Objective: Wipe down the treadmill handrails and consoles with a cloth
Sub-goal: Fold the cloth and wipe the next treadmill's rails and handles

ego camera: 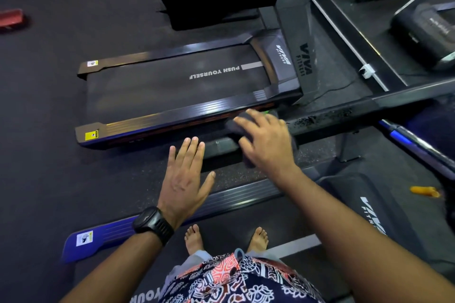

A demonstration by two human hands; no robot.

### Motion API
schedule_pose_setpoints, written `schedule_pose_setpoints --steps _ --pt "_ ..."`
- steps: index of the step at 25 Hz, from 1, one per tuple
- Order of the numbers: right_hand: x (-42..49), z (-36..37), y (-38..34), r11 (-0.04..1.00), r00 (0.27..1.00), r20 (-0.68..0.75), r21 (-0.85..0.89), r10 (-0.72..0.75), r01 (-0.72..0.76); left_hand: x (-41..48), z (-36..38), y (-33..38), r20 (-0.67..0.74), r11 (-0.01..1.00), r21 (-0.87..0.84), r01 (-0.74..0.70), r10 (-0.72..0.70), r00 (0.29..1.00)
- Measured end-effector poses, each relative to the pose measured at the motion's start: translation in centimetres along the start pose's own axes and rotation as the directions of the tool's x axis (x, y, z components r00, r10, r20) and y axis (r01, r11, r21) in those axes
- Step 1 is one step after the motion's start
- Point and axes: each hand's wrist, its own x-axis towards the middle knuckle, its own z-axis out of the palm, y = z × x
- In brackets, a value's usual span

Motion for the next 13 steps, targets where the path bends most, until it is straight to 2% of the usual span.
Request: schedule_pose_setpoints --steps 1,2,3,4,5,6,7,8,9,10,11,12,13 --pt "0.4 -0.4 0.0 0.989 0.988 -0.037 0.006 0.148 -0.147 0.0 0.0 0.1 0.007 1.000 0.020 0.001 -0.001 1.000" --pt "0.3 -0.1 -0.7 0.973 0.973 -0.038 -0.015 0.228 -0.229 0.1 0.1 0.3 0.007 0.999 0.039 0.008 -0.008 1.000" --pt "-0.5 0.4 -2.2 0.984 0.987 -0.020 -0.065 0.162 -0.163 0.0 0.1 0.4 0.005 0.998 0.057 0.015 -0.016 1.000" --pt "-1.6 0.7 -3.2 0.997 0.999 0.014 -0.077 -0.032 0.033 0.0 0.1 0.5 0.004 0.997 0.069 0.020 -0.020 1.000" --pt "-2.0 0.6 -2.7 0.984 0.986 0.043 -0.069 -0.161 0.163 0.0 0.1 0.6 -0.002 0.997 0.072 0.020 -0.020 1.000" --pt "-1.2 0.4 -1.1 0.980 0.979 0.086 -0.053 -0.186 0.191 0.1 0.1 0.7 -0.010 0.997 0.071 0.018 -0.017 1.000" --pt "0.1 -0.2 0.8 0.997 0.994 0.084 -0.038 -0.069 0.072 0.1 0.1 0.8 -0.012 0.997 0.074 0.016 -0.015 1.000" --pt "0.9 -0.8 1.7 0.993 0.993 0.042 -0.032 0.113 -0.111 0.2 0.1 0.9 -0.011 0.997 0.082 0.016 -0.015 1.000" --pt "1.1 -1.0 1.8 0.968 0.968 0.021 -0.040 0.251 -0.250 0.3 0.1 1.0 -0.009 0.996 0.093 0.018 -0.017 1.000" --pt "0.6 -0.6 1.1 0.958 0.960 0.012 -0.070 0.280 -0.279 0.3 0.1 1.1 -0.008 0.994 0.106 0.019 -0.018 1.000" --pt "-0.5 0.0 -0.5 0.982 0.987 0.021 -0.109 0.160 -0.157 0.4 0.1 1.3 -0.004 0.993 0.119 0.010 -0.010 1.000" --pt "-1.8 0.4 -1.2 0.994 0.999 0.033 -0.107 -0.028 0.032 0.5 0.1 1.4 0.003 0.992 0.129 -0.006 0.005 1.000" --pt "-2.1 0.4 -0.6 0.987 0.990 0.036 -0.088 -0.134 0.137 0.6 0.1 1.5 0.009 0.990 0.137 -0.026 0.025 1.000"
